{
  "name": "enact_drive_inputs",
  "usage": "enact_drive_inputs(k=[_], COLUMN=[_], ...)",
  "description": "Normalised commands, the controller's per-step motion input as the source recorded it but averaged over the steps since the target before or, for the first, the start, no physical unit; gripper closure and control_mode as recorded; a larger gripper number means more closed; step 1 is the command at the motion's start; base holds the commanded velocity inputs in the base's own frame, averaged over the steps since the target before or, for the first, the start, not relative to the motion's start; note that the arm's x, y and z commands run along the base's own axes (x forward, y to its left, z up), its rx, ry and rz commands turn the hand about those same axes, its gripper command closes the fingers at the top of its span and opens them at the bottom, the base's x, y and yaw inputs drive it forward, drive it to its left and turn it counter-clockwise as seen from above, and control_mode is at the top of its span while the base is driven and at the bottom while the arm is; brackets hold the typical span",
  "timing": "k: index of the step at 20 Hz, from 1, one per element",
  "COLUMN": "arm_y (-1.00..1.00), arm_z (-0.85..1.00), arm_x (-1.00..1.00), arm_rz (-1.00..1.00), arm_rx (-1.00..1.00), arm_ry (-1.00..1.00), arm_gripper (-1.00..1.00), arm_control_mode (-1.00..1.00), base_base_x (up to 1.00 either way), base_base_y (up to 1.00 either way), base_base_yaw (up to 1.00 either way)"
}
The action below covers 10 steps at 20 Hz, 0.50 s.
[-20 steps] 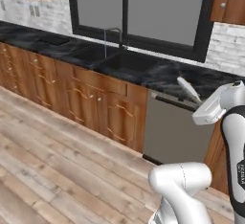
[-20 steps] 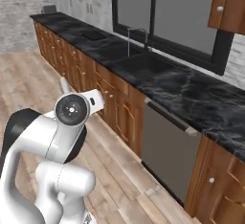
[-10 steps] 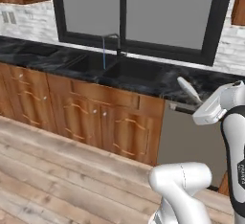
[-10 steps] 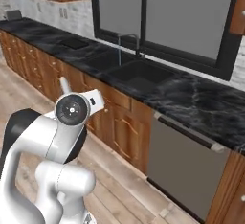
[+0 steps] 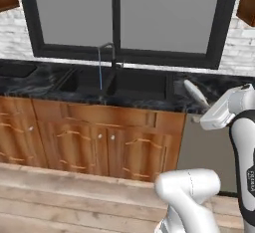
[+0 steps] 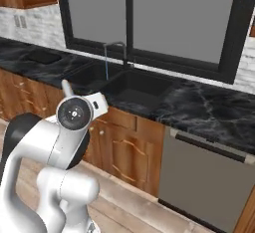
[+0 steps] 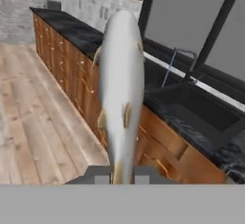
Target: Take the fish out of the fridge, briefly rinse it in the sink, and place it on the tray next to the sink.
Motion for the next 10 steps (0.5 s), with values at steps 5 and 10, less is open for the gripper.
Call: enact_drive_inputs(k=[5, 10], arm_y=[0.00, 0.00], arm_z=[0.00, 0.00], arm_x=[0.00, 0.00], arm_rz=[0.00, 0.00], arm_rx=[0.00, 0.00], arm_ry=[0.00, 0.00], arm_gripper=[1.00, 1.00], arm_control_mode=[1.00, 1.00], base_base_x=[1.00, 1.00], base_base_y=[1.00, 1.00], base_base_yaw=[-0.54, -0.51])
